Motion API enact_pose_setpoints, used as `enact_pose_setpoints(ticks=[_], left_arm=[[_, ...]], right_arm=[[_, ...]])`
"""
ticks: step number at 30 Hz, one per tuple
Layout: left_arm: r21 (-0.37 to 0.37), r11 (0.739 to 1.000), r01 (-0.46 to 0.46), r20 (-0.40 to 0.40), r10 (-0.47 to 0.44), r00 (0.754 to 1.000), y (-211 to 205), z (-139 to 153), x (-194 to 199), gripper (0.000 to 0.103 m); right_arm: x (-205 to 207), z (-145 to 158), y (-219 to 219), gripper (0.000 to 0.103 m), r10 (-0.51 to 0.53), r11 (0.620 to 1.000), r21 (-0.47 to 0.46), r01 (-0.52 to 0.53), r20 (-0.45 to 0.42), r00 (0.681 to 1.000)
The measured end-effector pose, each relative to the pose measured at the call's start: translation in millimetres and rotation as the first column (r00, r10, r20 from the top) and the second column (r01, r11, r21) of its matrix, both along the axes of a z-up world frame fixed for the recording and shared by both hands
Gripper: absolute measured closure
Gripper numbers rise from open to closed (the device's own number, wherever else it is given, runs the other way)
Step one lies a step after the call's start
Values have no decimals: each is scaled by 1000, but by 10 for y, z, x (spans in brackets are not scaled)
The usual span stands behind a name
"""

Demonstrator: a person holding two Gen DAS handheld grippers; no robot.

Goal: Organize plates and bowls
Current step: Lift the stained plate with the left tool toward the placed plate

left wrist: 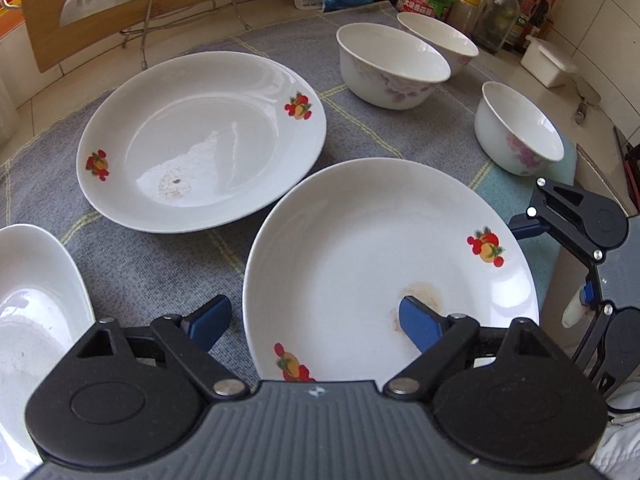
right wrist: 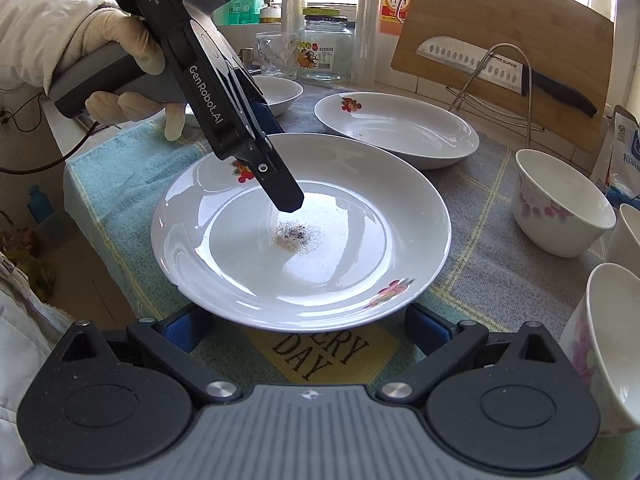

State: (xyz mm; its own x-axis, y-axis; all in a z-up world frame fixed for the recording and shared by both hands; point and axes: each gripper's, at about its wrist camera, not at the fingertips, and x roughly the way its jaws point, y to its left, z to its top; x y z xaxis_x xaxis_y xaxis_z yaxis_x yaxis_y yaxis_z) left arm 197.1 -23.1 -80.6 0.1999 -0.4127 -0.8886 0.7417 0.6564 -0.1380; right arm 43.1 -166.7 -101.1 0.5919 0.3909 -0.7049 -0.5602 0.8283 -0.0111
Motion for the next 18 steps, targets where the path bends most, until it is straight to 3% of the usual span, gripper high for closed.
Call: enact_pose_setpoints(ticks=[10,18], left_arm=[[0,998,65,-78,-65,995,-56,24,129,34],[6,998,68,-89,-67,994,-86,18,153,34]], right_arm=[[32,10,47,0,3,1000,-17,-3,-1,1000],[56,33,82,0,12,1000,-20,-12,-14,1000]])
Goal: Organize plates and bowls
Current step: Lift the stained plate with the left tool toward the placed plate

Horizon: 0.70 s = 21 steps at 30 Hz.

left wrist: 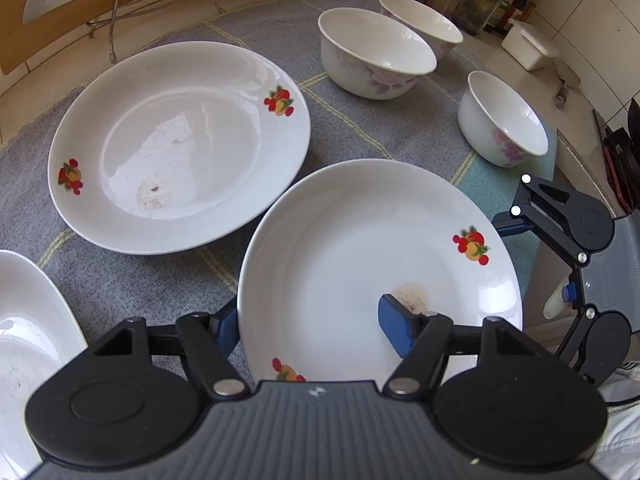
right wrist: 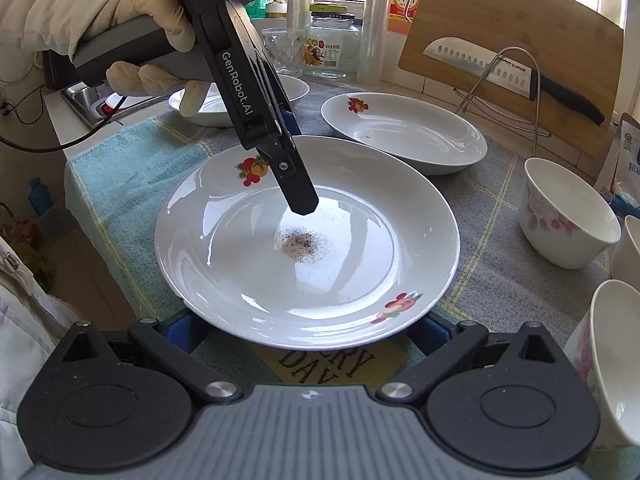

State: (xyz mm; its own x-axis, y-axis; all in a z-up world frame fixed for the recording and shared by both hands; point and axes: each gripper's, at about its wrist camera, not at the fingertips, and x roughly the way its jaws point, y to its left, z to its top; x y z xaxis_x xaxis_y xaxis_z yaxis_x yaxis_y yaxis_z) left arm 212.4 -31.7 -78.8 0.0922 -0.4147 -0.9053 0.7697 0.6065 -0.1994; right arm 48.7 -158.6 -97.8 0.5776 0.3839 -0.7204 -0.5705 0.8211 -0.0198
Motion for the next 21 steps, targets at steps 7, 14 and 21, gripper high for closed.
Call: enact_pose_setpoints(ticks=[7,14,21], left_arm=[[5,1000,11,18,-12,1000,-1,-1,-29,34],[-16,1000,2,32,-2,999,66,74,-78,34],[-45,998,-43,49,46,998,241,238,-120,34]], right_arm=[[39,24,29,0,2,1000,-10,-3,-27,1000],[53,99,58,0,13,1000,-13,-14,-39,999],[113,260,129,0,53,998,-18,-54,-41,998]])
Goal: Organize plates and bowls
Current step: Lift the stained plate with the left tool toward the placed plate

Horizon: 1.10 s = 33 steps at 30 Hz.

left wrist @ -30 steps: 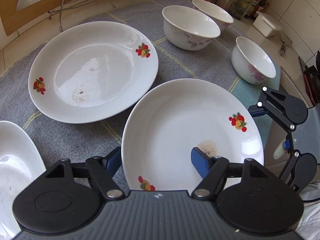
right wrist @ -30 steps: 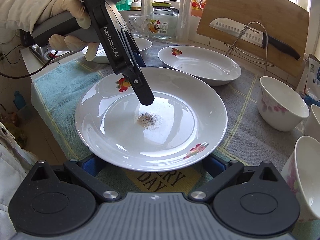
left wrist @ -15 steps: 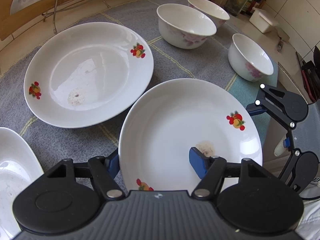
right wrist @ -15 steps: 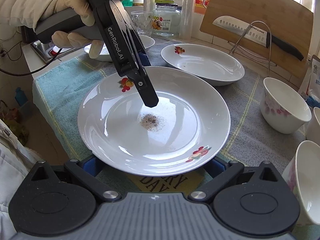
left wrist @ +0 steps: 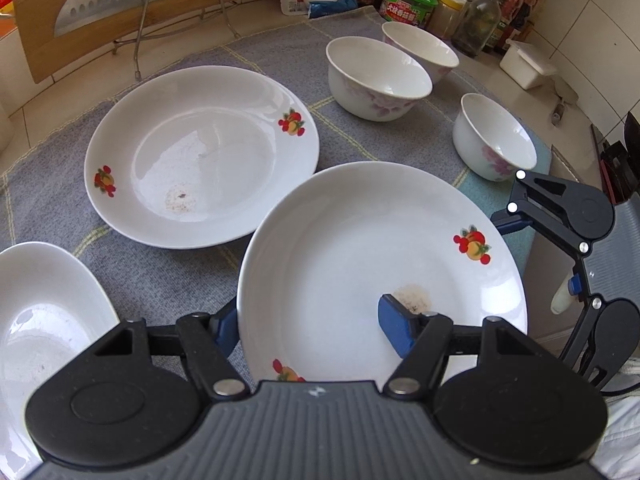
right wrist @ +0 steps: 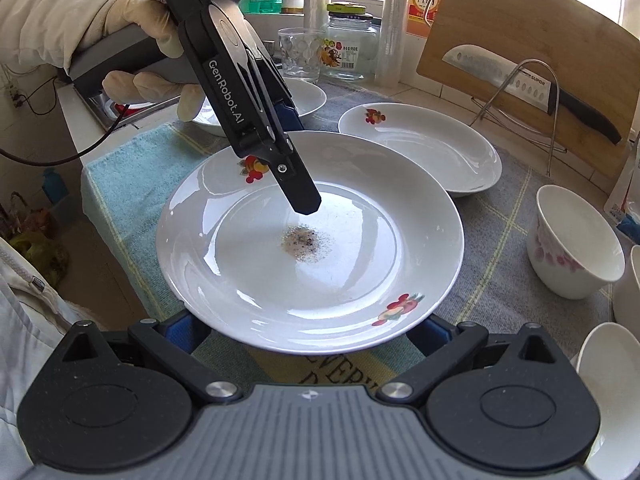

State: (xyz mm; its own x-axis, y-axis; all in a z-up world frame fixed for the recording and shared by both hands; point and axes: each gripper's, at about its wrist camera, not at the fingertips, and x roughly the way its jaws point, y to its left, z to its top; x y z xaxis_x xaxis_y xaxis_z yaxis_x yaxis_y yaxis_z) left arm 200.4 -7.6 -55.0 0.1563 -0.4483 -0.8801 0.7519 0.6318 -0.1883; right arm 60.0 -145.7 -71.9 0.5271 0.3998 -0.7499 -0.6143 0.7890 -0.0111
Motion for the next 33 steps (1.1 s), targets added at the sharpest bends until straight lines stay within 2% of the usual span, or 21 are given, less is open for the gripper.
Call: enact_pose_setpoints(ticks=[18,33], left_arm=[[-51,984,-168,77,172,982,926,331,174,34],[-67,969,-238,85,243,966,1614,217,579,34]], right_arm=[[507,220,631,0,144,989,24,-145,36,989],[1009,179,1325,0,190,982,22,-190,23,982]])
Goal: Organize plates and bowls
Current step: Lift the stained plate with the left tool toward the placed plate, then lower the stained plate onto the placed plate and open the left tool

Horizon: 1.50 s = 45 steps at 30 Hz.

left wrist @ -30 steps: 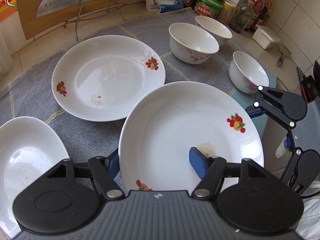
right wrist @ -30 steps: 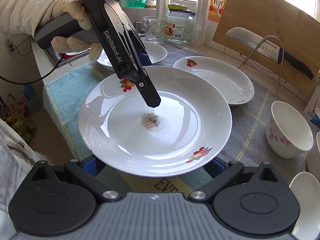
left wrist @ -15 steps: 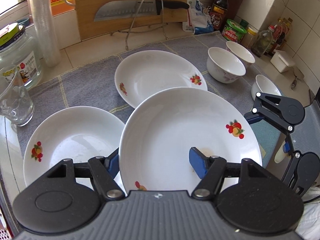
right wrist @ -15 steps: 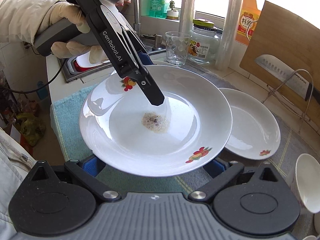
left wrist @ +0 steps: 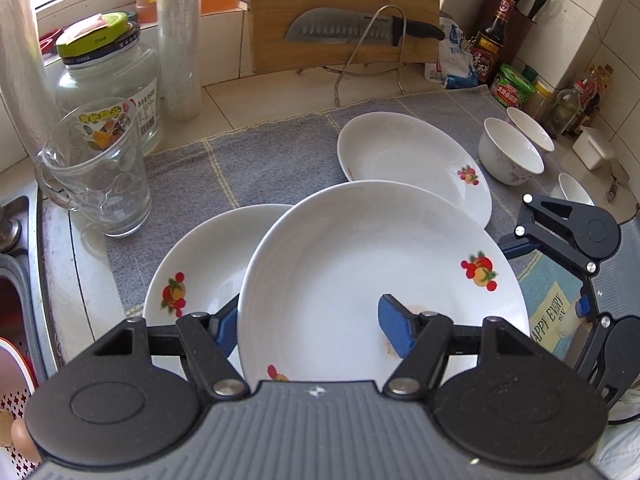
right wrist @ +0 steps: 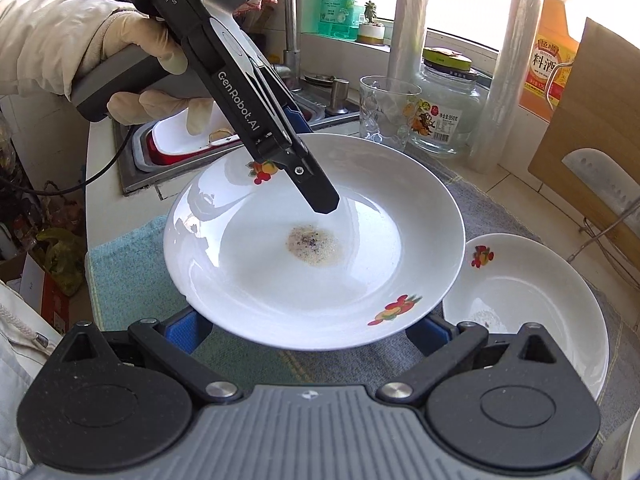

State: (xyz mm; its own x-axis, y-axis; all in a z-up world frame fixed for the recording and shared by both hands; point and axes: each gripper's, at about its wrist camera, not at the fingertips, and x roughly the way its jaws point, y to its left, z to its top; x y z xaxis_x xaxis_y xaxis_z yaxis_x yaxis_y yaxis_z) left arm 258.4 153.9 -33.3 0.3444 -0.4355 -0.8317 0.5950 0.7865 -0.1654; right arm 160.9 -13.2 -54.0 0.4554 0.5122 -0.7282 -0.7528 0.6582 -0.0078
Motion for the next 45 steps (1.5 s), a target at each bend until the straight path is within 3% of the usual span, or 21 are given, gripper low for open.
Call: enact_pose_setpoints(ticks=[16,32,39,45], left_arm=[[-24,1000,14,-38,-15,999,257,-249,289,34],[11,999,43,-46,-42,998,234,-357,438,33],[66,995,77,-28,-75,997,135,-322,438,28],[68,994,81,-12,-80,997,156,-272,444,26]], right_arm=[[232,-61,262,0,-42,999,-1,42,-71,997],[308,-76,330,0,-73,997,-12,73,-108,991],[299,-87,339,0,-78,997,-11,77,-103,992],[293,-67,320,0,-85,996,0,85,-103,991]])
